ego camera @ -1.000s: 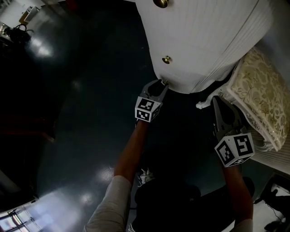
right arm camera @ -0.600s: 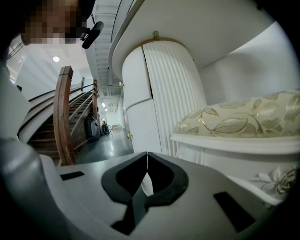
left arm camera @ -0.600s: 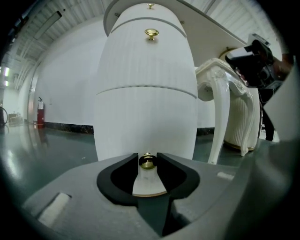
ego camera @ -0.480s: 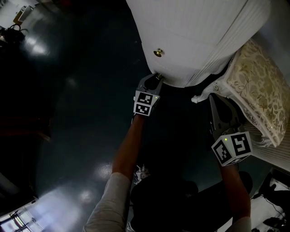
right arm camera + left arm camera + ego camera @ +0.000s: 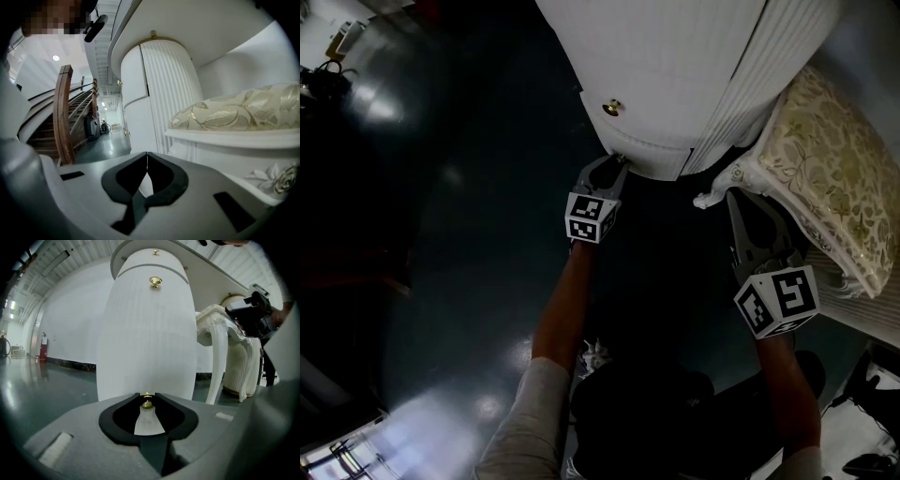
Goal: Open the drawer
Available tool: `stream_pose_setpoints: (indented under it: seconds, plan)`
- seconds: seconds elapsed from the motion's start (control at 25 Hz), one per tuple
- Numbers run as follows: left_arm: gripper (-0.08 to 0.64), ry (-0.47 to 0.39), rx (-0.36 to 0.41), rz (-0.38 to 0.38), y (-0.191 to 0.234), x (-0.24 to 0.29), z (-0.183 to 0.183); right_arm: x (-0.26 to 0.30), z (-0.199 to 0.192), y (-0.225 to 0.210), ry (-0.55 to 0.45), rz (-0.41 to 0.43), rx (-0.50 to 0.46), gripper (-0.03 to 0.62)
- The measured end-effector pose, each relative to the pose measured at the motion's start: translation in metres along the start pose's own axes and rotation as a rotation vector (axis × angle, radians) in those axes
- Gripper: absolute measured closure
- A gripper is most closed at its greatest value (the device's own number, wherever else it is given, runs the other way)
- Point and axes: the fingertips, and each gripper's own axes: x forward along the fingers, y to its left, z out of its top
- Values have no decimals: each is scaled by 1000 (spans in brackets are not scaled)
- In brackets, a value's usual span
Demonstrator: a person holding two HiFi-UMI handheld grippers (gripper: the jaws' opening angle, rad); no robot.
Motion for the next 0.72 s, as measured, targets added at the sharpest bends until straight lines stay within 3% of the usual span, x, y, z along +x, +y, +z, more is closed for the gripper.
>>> stream_pose_setpoints:
  seconds: [0.48, 0.72]
  plan:
    - [454, 39, 19, -3, -2, -16, -7, 3, -4, 22, 3, 60, -43, 577]
    - [454, 54, 35, -12, 0, -23, -6, -3, -14, 15, 30, 52, -53, 577]
